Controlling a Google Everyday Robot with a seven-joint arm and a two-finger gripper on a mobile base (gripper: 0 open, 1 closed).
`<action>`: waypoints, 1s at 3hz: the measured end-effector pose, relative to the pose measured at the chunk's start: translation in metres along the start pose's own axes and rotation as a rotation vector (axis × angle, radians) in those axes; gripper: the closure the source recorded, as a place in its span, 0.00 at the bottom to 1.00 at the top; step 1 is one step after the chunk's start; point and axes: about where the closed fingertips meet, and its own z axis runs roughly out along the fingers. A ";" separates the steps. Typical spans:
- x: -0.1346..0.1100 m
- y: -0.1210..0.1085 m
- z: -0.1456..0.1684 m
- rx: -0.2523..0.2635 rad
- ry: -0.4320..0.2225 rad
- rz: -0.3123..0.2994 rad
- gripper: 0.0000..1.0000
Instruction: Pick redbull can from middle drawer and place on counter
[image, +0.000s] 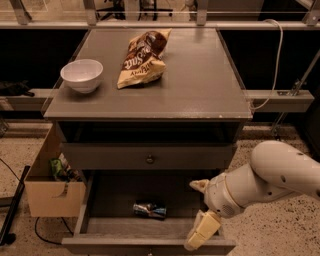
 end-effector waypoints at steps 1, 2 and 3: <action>0.000 0.002 -0.003 0.012 -0.003 -0.002 0.00; 0.008 -0.006 0.043 -0.011 -0.051 0.015 0.00; 0.014 -0.017 0.083 -0.021 -0.097 0.025 0.00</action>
Offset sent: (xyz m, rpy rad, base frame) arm 0.0034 0.0438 -0.0948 0.1134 0.0469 -0.0329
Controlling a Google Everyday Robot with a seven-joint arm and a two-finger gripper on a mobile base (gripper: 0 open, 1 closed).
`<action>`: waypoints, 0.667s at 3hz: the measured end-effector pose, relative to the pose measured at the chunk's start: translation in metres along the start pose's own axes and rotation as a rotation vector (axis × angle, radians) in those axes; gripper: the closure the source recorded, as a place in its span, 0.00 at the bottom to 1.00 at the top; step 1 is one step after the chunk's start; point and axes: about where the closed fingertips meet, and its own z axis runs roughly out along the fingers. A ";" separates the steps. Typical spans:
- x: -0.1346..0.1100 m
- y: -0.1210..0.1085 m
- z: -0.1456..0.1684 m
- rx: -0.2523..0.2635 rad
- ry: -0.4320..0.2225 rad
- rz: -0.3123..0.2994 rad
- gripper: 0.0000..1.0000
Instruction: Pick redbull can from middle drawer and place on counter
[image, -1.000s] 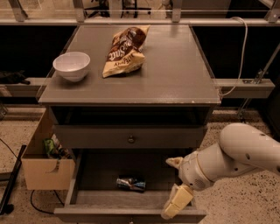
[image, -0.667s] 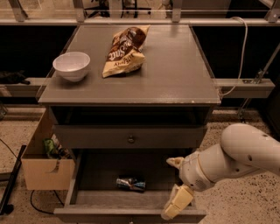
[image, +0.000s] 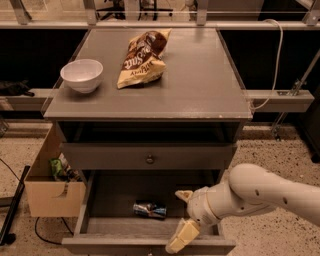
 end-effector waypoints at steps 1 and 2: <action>0.025 -0.022 0.033 0.035 -0.054 0.040 0.00; 0.053 -0.055 0.065 0.093 -0.071 0.077 0.00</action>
Offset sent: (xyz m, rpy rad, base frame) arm 0.0658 -0.0063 -0.1528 0.0289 -0.0456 -0.2290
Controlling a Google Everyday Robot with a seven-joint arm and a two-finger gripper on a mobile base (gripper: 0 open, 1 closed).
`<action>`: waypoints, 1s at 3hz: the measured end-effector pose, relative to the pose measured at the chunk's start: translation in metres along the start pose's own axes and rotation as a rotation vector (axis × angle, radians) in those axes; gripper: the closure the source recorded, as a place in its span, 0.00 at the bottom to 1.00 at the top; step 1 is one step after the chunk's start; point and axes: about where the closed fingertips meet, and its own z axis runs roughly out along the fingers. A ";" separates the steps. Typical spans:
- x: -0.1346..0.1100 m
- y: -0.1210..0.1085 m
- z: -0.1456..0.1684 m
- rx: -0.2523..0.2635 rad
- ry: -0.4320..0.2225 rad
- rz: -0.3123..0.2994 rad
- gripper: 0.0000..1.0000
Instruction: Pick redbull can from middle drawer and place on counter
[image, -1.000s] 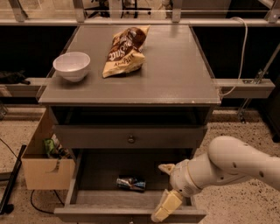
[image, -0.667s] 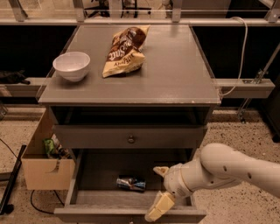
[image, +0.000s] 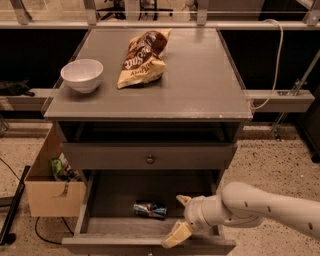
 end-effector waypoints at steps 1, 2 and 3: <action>0.018 -0.035 0.028 0.021 0.011 0.022 0.00; -0.012 -0.089 0.072 0.014 0.014 -0.026 0.00; -0.012 -0.089 0.072 0.014 0.014 -0.026 0.00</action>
Offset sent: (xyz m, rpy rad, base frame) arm 0.1162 0.0233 -0.0677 -0.0482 -0.0241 0.0149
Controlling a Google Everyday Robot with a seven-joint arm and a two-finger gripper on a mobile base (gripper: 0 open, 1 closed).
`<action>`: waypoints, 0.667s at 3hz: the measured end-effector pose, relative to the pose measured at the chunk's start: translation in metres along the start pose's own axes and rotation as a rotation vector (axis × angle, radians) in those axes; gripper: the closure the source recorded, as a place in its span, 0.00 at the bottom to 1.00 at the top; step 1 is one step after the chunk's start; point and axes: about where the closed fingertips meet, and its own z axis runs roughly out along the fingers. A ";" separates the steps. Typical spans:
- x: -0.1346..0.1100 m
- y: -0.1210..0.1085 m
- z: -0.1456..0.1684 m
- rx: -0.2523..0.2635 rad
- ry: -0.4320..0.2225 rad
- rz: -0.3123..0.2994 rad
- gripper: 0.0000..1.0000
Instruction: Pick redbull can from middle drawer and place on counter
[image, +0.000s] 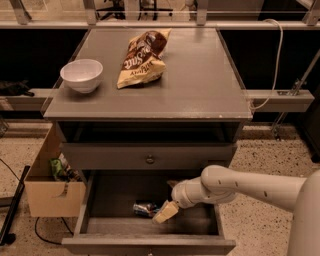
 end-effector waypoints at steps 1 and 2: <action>0.009 0.003 0.020 -0.026 0.008 0.028 0.00; 0.014 0.007 0.042 -0.050 0.019 0.042 0.00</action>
Offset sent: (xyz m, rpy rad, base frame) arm -0.0086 0.0384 -0.0564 0.0025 0.0978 0.0171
